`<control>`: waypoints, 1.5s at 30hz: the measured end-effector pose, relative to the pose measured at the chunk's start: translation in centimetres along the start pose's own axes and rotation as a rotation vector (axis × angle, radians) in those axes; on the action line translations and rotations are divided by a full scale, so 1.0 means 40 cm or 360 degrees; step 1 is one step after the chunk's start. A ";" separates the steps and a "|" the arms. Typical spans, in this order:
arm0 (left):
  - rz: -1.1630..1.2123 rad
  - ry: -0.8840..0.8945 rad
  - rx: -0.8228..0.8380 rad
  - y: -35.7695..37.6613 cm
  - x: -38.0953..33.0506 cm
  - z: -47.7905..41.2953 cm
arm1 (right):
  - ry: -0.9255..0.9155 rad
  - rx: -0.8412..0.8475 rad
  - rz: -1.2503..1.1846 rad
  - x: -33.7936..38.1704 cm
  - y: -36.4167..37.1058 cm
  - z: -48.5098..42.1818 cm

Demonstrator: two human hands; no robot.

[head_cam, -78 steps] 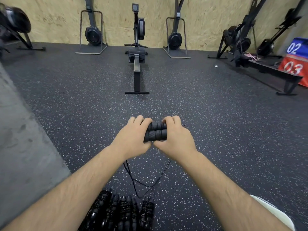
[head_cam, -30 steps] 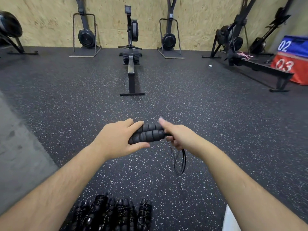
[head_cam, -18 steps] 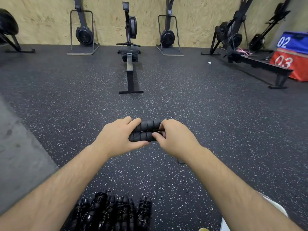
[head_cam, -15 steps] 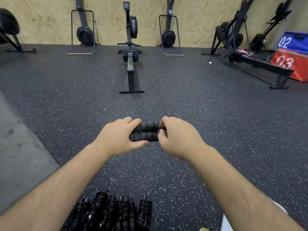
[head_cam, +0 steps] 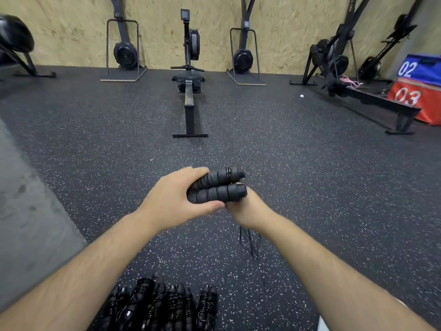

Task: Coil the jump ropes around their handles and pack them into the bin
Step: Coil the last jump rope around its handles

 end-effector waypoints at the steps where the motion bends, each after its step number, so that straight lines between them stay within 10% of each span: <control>1: -0.0090 -0.0011 -0.0068 0.001 0.010 -0.004 | -0.0009 0.0020 0.0037 0.015 0.024 0.000; 10: -0.0677 -0.0182 0.0052 -0.001 0.135 -0.009 | -0.0048 0.0264 0.0507 0.080 -0.011 0.072; 15: -0.0736 -0.0061 0.0365 0.024 0.113 0.008 | -0.0435 -0.0111 0.1127 0.101 -0.075 0.078; 29: 0.0044 0.0090 0.0515 -0.008 -0.018 0.041 | -0.0257 0.0152 0.0022 -0.049 -0.047 0.014; 39: -0.0066 -0.0061 0.0059 0.004 0.027 0.023 | 0.0108 0.0565 0.0280 0.034 0.036 0.068; 45: -0.0322 -0.0251 0.0169 0.014 0.071 0.015 | -0.0129 0.0212 0.0878 0.099 -0.002 0.118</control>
Point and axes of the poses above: each hand's wrist, its own z-axis away from the middle knuckle, its own y-axis out of the palm, x = y × z, the point moved 1 cm from there along -z, towards the middle knuckle, and after that the axes turned 6 degrees about z, right-handed, at the moved point
